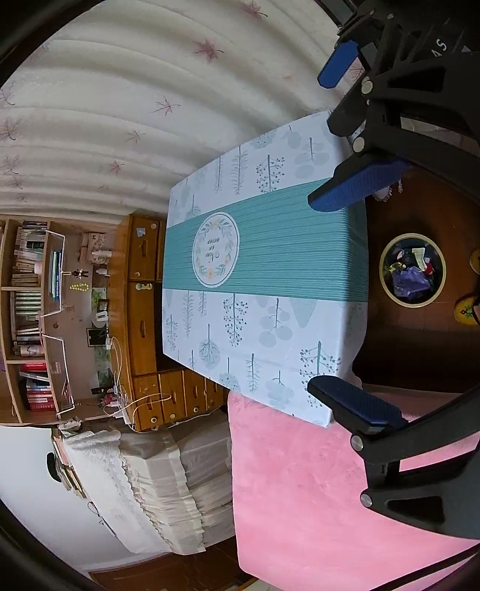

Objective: Collect trash

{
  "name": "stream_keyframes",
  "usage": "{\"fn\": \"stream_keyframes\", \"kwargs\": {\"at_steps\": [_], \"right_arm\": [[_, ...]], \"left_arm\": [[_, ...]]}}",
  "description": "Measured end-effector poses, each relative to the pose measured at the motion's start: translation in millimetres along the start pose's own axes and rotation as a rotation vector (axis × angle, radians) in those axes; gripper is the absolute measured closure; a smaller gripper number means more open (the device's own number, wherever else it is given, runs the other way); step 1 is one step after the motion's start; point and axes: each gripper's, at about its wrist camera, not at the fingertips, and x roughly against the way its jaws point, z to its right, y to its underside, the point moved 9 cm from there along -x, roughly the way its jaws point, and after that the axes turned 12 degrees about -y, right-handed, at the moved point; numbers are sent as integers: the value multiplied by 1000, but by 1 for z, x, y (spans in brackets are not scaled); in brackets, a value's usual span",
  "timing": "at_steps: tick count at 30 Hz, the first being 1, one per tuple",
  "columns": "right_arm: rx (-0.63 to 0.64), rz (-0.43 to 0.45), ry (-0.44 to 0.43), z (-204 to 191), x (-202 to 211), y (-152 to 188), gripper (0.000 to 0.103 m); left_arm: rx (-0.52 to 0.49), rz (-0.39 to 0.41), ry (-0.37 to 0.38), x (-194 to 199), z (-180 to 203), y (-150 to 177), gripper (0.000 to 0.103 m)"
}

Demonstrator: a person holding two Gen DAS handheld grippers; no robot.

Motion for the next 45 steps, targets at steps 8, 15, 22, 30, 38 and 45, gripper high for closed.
{"fn": "stream_keyframes", "kwargs": {"at_steps": [8,15,22,30,38,45], "right_arm": [[-12,5,5,3,0,-3,19],[-12,4,6,6,-1,-3,19],[-21,0,8,7,-2,0,19],[-23,0,9,7,-3,0,19],[-34,-9,4,7,-6,10,19],[-47,-16,2,10,-9,17,19]], "left_arm": [[-1,-3,1,1,1,0,14],[-1,-2,-4,0,4,-1,14],[1,-11,1,-1,8,-3,14],[4,-18,0,-4,10,-1,14],[3,-28,-4,-6,12,4,14],[1,-29,-7,-6,12,7,14]]}}
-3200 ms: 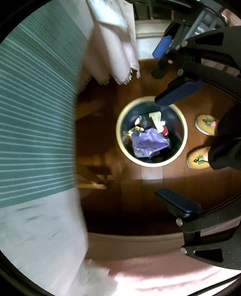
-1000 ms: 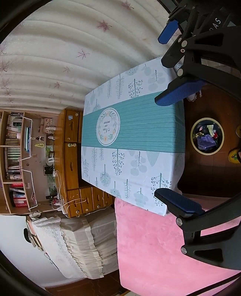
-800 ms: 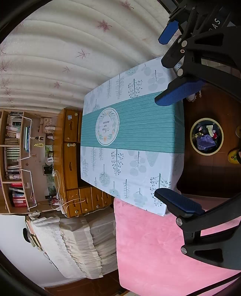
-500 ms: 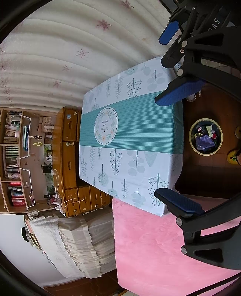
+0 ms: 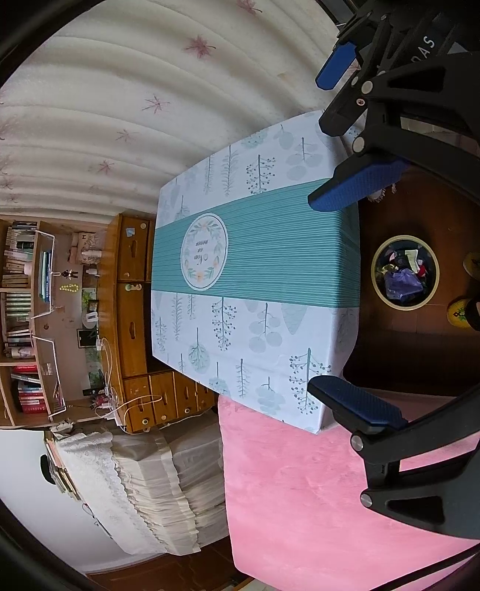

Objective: Collect trash

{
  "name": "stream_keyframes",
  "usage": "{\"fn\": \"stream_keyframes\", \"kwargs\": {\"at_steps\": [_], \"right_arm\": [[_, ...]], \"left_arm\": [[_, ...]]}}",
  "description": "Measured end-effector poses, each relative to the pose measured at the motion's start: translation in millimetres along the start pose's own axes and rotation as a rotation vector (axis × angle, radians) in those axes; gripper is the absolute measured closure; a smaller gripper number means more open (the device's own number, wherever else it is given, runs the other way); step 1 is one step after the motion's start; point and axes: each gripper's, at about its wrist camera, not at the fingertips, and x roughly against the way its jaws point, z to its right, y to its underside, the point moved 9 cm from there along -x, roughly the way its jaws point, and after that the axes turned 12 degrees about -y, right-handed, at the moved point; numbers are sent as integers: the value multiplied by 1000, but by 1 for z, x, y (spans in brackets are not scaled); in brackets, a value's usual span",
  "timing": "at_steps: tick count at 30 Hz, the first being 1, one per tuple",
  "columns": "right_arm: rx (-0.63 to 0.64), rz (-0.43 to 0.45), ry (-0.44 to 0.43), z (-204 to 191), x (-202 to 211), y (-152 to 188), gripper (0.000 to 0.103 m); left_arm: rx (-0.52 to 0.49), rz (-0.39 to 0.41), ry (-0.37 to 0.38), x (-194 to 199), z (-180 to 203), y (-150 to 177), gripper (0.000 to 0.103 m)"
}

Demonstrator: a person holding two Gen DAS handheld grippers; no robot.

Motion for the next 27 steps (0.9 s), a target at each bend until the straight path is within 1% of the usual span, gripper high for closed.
{"fn": "stream_keyframes", "kwargs": {"at_steps": [19,23,27], "right_arm": [[-14,-11,1,5,1,7,19],[-17,-16,1,8,2,13,19],[-18,-15,0,9,1,9,19]], "left_arm": [[-3,-7,-1,0,1,4,14],[-5,-11,-3,2,-2,16,14],[-7,-10,-3,2,-1,15,14]]}}
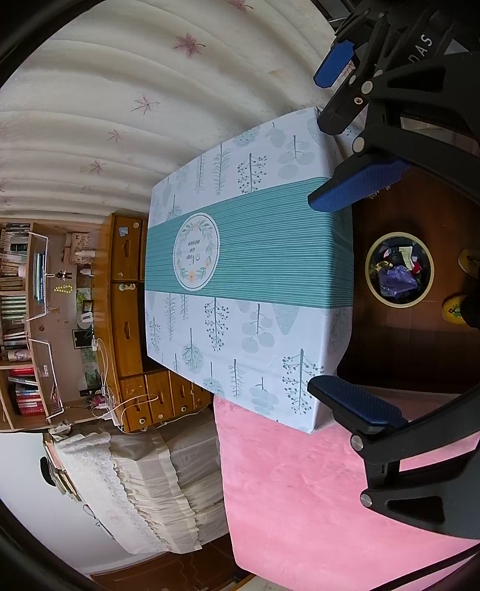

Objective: Collect trash

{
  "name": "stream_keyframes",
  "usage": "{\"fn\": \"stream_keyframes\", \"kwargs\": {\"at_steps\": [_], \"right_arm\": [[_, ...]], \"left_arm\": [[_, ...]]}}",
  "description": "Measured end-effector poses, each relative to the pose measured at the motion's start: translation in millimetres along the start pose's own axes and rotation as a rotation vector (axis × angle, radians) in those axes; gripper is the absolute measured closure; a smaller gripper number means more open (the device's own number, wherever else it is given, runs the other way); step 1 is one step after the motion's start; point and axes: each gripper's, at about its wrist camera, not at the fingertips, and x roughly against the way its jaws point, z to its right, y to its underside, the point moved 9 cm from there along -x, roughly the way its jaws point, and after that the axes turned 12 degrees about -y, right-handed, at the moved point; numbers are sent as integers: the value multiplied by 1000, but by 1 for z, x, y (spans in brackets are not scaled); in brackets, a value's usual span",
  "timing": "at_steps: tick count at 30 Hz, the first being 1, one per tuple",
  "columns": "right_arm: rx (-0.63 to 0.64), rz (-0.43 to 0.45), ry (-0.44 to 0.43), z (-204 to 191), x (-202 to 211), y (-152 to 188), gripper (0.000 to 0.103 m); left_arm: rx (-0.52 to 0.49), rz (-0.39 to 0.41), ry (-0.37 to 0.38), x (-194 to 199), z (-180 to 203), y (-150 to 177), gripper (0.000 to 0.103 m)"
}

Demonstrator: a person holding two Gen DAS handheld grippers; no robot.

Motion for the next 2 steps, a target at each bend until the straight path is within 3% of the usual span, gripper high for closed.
{"fn": "stream_keyframes", "kwargs": {"at_steps": [2], "right_arm": [[0,0,-1,0,0,2,19]], "left_arm": [[1,-1,1,0,-1,2,14]]}}
